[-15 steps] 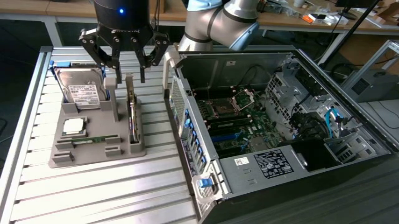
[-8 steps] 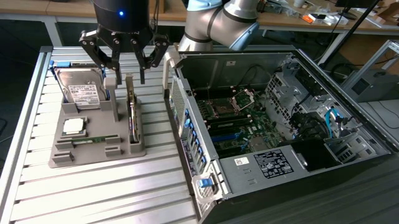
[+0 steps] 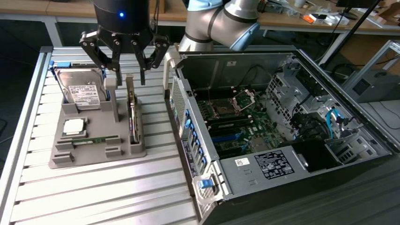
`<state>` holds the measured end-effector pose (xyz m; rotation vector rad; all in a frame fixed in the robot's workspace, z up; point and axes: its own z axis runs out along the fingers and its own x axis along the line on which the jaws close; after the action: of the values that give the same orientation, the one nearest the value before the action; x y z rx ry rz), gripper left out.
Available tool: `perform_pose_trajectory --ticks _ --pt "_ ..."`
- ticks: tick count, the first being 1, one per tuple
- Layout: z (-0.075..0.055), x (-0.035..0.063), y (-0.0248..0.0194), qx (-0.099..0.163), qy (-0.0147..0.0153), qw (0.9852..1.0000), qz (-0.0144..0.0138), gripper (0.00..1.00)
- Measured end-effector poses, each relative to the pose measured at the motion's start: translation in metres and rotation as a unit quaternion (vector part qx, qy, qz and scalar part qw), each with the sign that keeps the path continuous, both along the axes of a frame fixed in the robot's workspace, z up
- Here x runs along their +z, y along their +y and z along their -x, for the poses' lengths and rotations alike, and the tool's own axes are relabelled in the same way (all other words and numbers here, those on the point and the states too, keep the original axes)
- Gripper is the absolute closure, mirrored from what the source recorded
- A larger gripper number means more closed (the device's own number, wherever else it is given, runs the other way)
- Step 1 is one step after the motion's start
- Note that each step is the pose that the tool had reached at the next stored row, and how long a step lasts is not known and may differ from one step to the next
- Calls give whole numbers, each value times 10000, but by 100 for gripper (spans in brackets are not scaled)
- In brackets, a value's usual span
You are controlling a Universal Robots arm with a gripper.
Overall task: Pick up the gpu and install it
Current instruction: 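Pick up the gpu and move the gpu toward the slot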
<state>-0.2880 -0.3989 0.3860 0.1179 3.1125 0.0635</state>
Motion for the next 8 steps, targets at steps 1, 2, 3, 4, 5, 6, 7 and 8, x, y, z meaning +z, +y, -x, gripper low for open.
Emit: perform_pose_trajectory --ticks 1,2,3,4,5,6,7,8 --pt "0 -2 0 0 0 10000 0 52" --pt "0 -3 0 0 0 10000 0 52" --pt "1 -5 0 0 0 10000 0 52" --pt "1 -7 0 0 0 10000 0 52" --pt "1 -10 0 0 0 10000 0 52" --pt "1 -12 0 0 0 10000 0 52" --pt "1 -13 0 0 0 10000 0 52" --pt "1 -17 0 0 0 10000 0 52"
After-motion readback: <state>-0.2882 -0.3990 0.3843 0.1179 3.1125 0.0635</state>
